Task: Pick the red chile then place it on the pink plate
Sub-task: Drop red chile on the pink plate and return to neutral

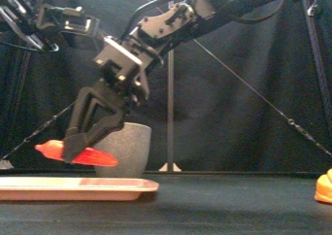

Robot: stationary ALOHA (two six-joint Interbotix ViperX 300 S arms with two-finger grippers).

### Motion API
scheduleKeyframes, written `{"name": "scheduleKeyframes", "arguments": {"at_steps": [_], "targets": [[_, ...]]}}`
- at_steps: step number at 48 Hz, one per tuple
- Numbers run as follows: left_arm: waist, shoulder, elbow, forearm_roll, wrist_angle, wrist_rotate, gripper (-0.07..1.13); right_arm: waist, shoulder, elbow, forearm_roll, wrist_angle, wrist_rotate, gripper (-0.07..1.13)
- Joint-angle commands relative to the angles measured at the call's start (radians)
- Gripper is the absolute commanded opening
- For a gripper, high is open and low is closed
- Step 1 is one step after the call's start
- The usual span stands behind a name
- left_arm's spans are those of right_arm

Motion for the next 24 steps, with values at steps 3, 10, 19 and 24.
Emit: {"name": "scheduleKeyframes", "arguments": {"at_steps": [3, 10, 19, 24], "targets": [[0.006, 0.003, -0.011, 0.003, -0.003, 0.000, -0.03, -0.003, 0.029, -0.130, 0.008, 0.058, -0.002, 0.61], [0.006, 0.003, -0.011, 0.002, -0.003, 0.000, -0.03, -0.006, 0.051, -0.158, 0.000, 0.080, -0.002, 0.77], [0.008, 0.003, -0.011, 0.003, -0.003, 0.002, -0.03, -0.008, -0.009, -0.149, -0.015, 0.106, -0.002, 0.84], [0.006, 0.003, -0.011, 0.006, -0.003, 0.000, -0.03, -0.012, -0.095, -0.117, -0.055, 0.114, -0.002, 0.84]]}}
